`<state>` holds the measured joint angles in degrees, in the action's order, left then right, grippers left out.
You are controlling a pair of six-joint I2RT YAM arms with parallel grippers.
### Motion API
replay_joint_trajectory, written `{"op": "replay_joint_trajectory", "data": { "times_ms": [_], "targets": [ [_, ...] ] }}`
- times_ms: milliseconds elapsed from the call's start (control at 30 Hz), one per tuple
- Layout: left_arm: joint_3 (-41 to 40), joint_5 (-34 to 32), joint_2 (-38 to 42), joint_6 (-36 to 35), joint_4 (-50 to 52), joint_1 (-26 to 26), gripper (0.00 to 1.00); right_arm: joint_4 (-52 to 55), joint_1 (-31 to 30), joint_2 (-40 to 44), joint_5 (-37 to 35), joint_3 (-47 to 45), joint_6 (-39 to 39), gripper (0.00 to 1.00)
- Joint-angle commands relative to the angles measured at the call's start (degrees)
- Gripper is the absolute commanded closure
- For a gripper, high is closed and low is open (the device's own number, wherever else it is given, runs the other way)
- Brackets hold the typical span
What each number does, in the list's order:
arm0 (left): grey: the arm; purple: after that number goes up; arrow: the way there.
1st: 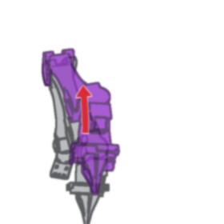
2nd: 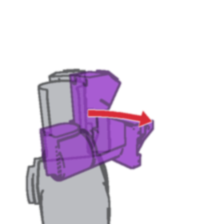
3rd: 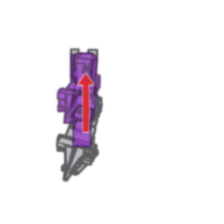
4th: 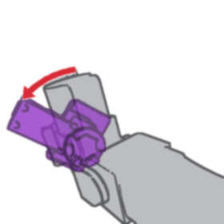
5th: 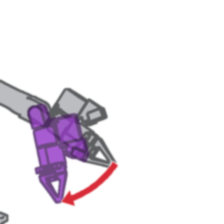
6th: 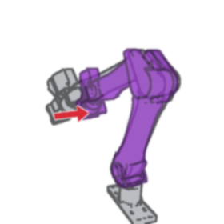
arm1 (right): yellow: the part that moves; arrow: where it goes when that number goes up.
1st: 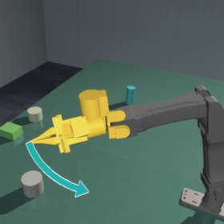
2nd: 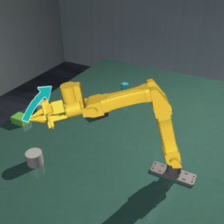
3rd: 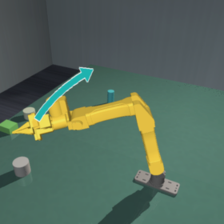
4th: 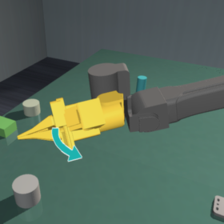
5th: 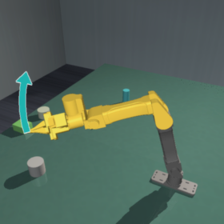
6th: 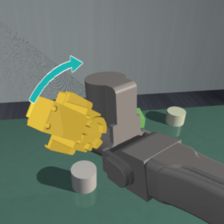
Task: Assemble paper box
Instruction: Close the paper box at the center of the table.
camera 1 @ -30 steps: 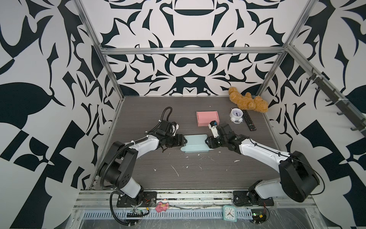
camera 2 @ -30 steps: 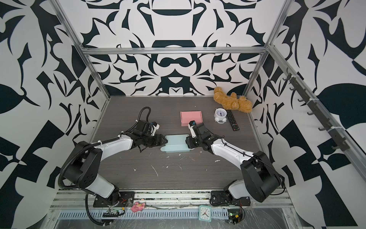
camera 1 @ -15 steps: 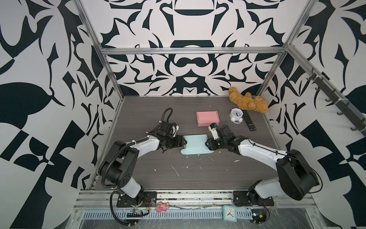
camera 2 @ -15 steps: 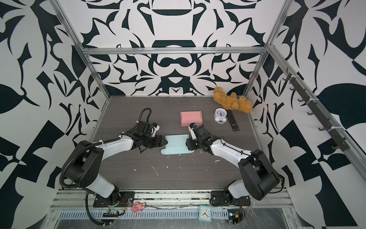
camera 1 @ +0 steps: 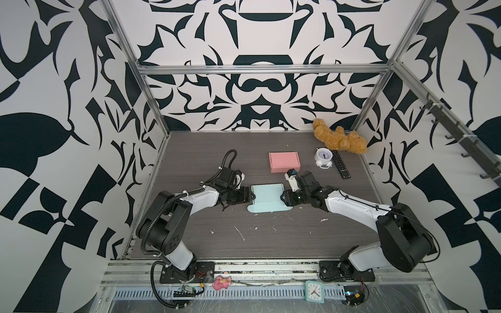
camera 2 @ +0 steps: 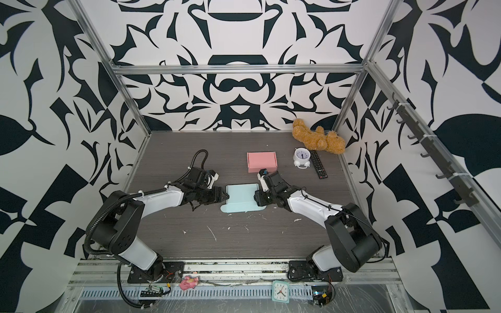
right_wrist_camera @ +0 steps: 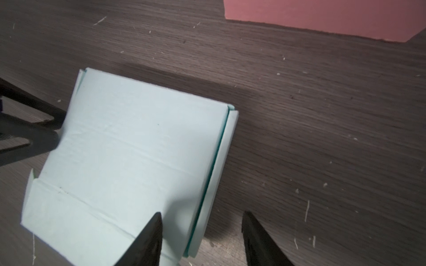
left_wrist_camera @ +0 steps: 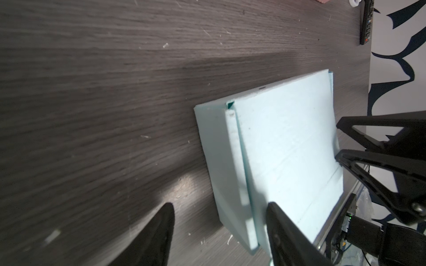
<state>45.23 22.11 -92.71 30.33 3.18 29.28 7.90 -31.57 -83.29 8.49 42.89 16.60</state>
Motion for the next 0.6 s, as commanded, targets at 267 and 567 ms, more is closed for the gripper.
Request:
{"op": "replay_joint_trajectory", "data": {
  "times_ms": [267, 567],
  "targets": [
    [-0.8, 0.0, -1.6, 0.3, -0.2, 0.3, 0.37, 0.1, 0.2, -0.8, 1.3, 0.2, 0.4, 0.43],
    [-0.8, 0.0, -2.2, 0.3, -0.5, 0.4, 0.38, -0.3, 0.1, -2.0, 1.5, 0.2, 0.4, 0.43]
  ]
}}
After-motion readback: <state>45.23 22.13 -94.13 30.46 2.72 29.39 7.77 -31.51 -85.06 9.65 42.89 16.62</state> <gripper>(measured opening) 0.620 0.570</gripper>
